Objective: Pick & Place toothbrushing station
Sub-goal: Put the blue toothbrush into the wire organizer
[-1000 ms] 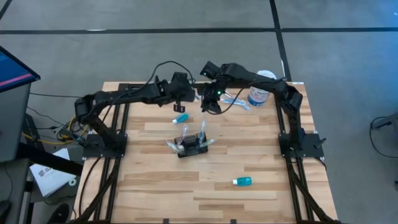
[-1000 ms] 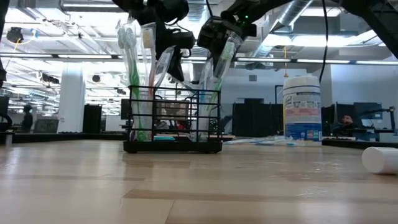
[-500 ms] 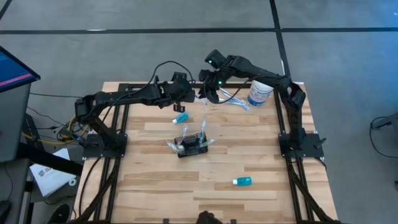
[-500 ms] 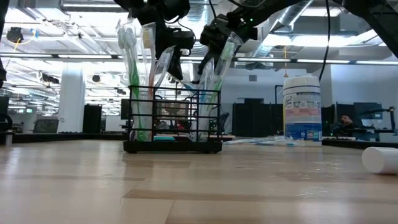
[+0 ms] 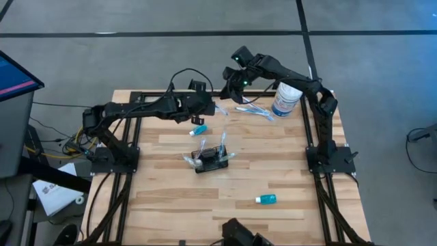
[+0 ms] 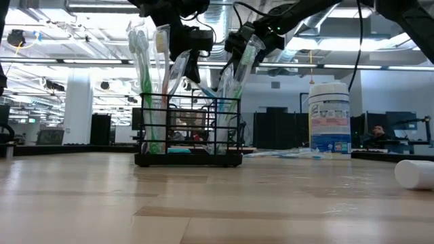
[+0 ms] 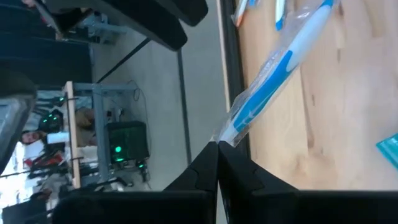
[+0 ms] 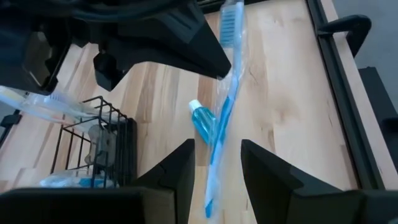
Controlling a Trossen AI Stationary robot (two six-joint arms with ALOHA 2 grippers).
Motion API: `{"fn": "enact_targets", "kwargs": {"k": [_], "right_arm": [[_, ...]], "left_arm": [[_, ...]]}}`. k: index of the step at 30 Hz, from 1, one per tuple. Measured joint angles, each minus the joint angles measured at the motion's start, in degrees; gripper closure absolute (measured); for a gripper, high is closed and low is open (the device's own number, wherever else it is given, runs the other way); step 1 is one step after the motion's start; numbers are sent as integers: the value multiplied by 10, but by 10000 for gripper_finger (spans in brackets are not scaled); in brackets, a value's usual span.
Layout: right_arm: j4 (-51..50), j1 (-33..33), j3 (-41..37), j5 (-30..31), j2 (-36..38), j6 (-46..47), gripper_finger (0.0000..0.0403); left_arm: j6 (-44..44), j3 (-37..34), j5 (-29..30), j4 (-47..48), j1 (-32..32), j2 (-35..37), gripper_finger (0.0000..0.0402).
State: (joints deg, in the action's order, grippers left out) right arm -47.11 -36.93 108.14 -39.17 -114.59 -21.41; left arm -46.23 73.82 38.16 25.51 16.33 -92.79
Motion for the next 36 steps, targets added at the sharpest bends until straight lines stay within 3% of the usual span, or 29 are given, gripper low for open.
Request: {"fn": "enact_targets", "kwargs": {"k": [11, 23, 36], "right_arm": [[8, 10, 0, -75, 0, -30, 282], [34, 13, 0, -74, 0, -26, 277], [43, 40, 0, 7, -1, -26, 224]], "left_arm": [[-6, 0, 51, -36, -16, 8, 401], [-30, 0, 65, -60, -55, 21, 401], [-35, 0, 75, -79, -70, 21, 401]]}}
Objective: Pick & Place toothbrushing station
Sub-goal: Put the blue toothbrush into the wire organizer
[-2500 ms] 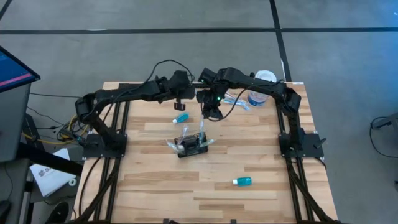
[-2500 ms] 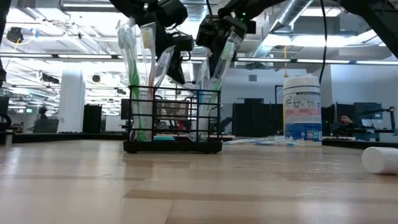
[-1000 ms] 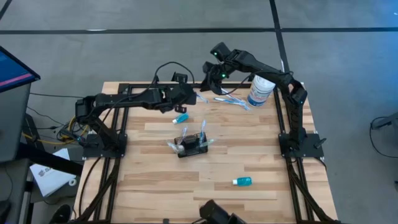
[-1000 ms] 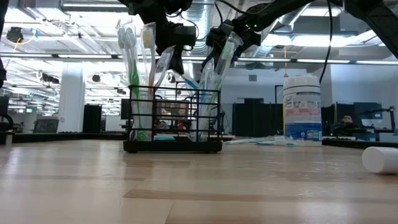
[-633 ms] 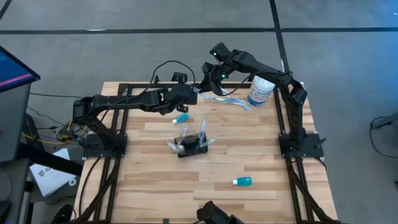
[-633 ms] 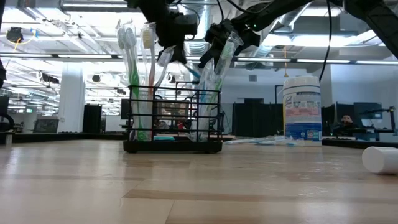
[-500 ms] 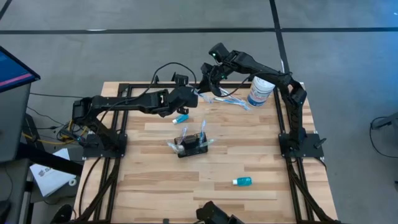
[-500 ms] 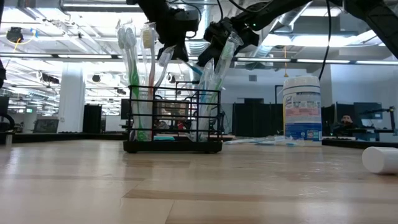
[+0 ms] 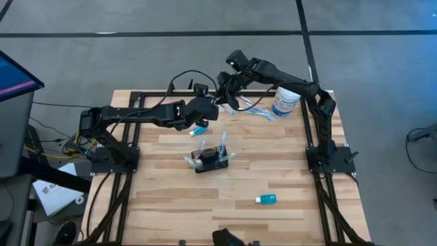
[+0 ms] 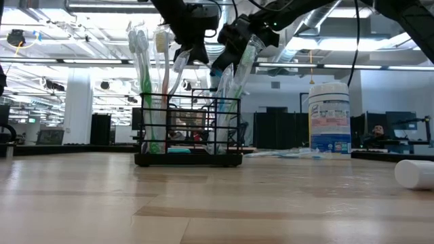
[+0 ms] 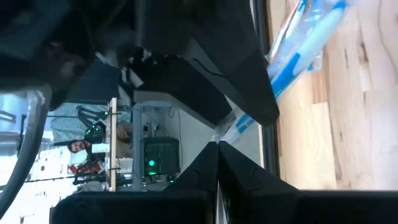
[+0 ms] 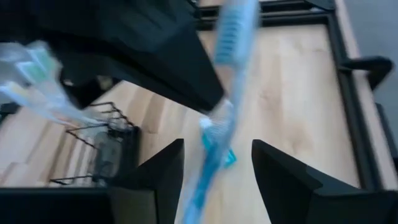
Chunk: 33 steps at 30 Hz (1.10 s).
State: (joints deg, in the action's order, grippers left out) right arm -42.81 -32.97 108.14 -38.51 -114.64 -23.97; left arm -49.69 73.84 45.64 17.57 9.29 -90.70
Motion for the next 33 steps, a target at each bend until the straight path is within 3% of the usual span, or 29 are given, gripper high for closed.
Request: {"fn": "enact_targets", "kwargs": {"k": [6, 15, 33], "right_arm": [[12, 4, 0, 13, 0, 0, 255], [15, 4, 0, 11, 0, -10, 387], [7, -6, 0, 0, 0, -25, 392]], "left_arm": [[-9, 0, 4, -6, -7, 0, 401], [-9, 0, 0, -6, -9, 0, 401], [6, -1, 17, -12, -11, 31, 391]]}}
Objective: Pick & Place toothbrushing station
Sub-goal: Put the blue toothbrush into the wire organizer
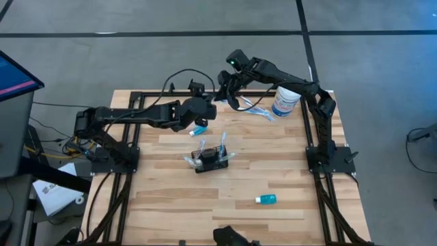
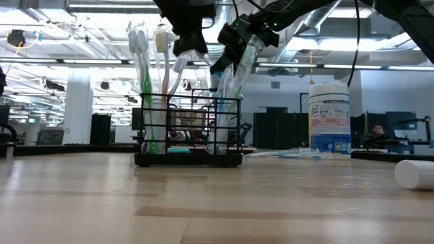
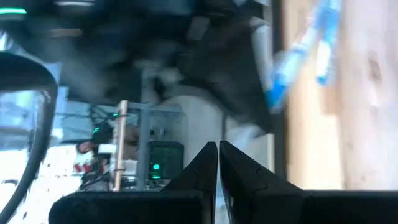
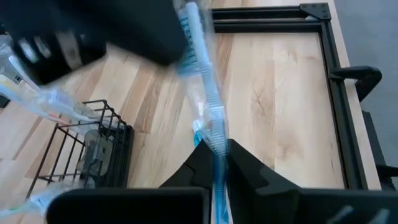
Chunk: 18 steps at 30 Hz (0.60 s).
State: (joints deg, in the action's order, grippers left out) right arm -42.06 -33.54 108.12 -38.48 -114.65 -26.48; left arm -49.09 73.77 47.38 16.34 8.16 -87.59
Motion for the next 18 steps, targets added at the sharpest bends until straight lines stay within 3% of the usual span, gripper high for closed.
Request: {"fn": "enact_targets", "kwargs": {"k": [7, 18], "right_arm": [[4, -17, 0, -15, 0, 6, 392], [0, -23, -1, -112, 27, -14, 392]], "left_arm": [[45, 1, 1, -1, 0, 44, 388], [180, 1, -2, 2, 0, 100, 387]]}}
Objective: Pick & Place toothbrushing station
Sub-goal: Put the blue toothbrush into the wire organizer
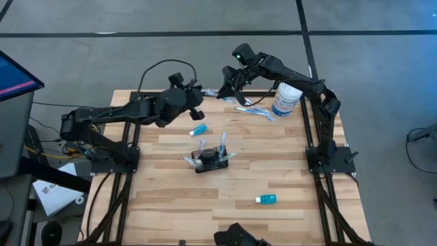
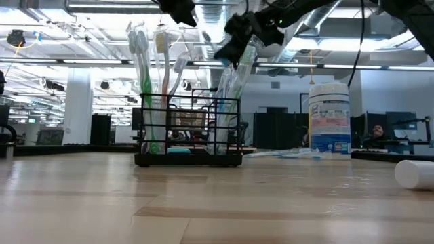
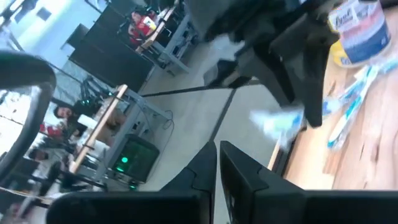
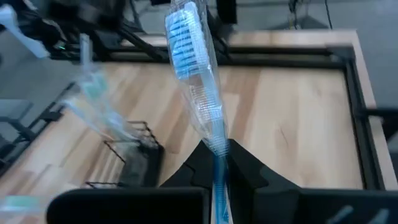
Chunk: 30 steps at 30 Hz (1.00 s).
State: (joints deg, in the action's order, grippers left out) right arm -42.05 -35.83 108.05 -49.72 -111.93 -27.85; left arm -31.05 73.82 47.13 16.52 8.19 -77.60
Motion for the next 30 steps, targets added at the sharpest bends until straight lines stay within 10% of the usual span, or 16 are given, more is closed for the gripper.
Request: {"fn": "enact_targets", "kwargs": {"k": [13, 30], "right_arm": [[-16, -4, -35, -57, 100, -18, 392], [408, 7, -464, -20, 378, 183, 392]], "left_arm": [[48, 0, -1, 15, -27, 4, 386], [107, 0, -1, 16, -27, 4, 389]]}}
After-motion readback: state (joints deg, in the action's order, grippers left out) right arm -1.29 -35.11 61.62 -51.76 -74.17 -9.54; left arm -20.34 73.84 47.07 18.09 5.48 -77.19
